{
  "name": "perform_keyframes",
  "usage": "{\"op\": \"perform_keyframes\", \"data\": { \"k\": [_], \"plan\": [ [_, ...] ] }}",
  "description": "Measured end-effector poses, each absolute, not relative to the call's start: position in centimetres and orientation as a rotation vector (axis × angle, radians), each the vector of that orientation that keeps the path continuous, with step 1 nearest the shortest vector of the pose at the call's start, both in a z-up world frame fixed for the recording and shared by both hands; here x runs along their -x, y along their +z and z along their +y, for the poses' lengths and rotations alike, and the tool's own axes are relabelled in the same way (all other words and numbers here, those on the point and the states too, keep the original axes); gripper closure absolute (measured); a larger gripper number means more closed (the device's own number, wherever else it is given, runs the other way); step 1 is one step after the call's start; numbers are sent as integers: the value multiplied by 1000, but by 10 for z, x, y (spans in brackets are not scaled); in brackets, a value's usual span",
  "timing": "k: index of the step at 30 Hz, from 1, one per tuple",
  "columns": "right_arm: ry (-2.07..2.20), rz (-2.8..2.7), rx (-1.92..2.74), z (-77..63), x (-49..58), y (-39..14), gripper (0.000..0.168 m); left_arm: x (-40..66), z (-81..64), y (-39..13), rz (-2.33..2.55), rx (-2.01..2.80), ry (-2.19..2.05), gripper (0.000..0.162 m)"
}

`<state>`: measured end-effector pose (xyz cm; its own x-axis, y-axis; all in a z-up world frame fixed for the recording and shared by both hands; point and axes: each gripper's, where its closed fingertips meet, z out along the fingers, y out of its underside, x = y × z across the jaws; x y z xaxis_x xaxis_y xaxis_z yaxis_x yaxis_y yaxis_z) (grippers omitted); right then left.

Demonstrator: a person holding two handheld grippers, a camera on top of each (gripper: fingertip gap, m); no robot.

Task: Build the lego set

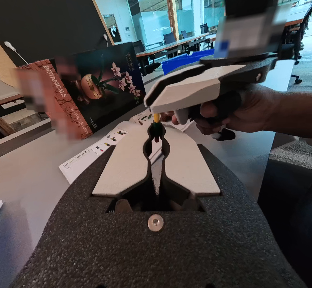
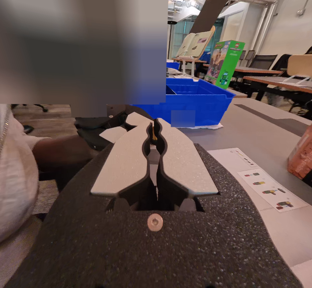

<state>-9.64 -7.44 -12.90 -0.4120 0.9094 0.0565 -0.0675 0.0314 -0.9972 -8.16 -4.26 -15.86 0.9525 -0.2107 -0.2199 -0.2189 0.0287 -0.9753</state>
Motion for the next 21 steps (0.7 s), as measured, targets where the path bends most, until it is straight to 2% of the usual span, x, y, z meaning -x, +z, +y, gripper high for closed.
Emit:
{"op": "perform_keyframes", "data": {
  "k": [4, 21],
  "plan": [
    [1592, -1391, 890, -79, 93, -134, 168, 78, -39, -166, 380, 1591, 45, 158],
    [1495, -1308, 977, -57, 100, -143, 168, 79, -40, -173, 378, 1652, -9, 158]
  ]
}}
